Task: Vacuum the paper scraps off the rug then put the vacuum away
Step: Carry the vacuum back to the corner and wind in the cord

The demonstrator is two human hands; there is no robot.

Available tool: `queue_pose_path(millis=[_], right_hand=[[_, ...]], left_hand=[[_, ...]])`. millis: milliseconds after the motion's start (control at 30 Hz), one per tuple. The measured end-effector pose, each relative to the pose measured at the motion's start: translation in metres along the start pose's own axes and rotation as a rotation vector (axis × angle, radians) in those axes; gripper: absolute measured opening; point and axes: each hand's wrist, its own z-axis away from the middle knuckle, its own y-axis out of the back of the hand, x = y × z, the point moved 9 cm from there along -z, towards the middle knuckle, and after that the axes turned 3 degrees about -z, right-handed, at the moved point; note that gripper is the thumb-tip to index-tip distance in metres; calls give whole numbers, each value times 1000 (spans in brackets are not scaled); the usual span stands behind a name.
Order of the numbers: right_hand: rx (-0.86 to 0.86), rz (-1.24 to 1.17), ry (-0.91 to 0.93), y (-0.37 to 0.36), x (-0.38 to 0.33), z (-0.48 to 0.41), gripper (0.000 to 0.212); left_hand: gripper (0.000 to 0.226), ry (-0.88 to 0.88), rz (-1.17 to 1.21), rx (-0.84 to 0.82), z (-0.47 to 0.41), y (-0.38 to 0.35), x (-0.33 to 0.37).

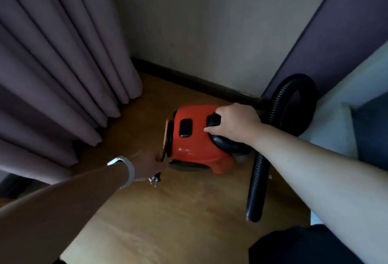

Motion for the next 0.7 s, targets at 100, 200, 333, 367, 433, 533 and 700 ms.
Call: queue_pose_path(millis=[100, 200, 333, 367, 433, 533, 700], right_hand=[[-39, 31, 12, -20, 8, -6, 49], [-76, 73, 23, -42, 9, -13, 51], [-73, 152, 86, -60, -3, -28, 53], [-68, 160, 92, -62, -5, -31, 54], [-50, 173, 96, -64, -7, -34, 54], [-41, 182, 101, -67, -8, -35, 54], [-23, 188, 112, -67, -7, -35, 52]], left_hand=[[23, 28, 78, -10, -10, -31, -8], [8, 33, 147, 22, -18, -61, -21], [4, 49, 212, 41, -27, -94, -37], [8, 51, 208, 45, -29, -101, -40], [19, 61, 199, 48, -33, -113, -48], [24, 58, 179, 21, -38, -126, -56], [16, 65, 129, -26, -55, -138, -68]])
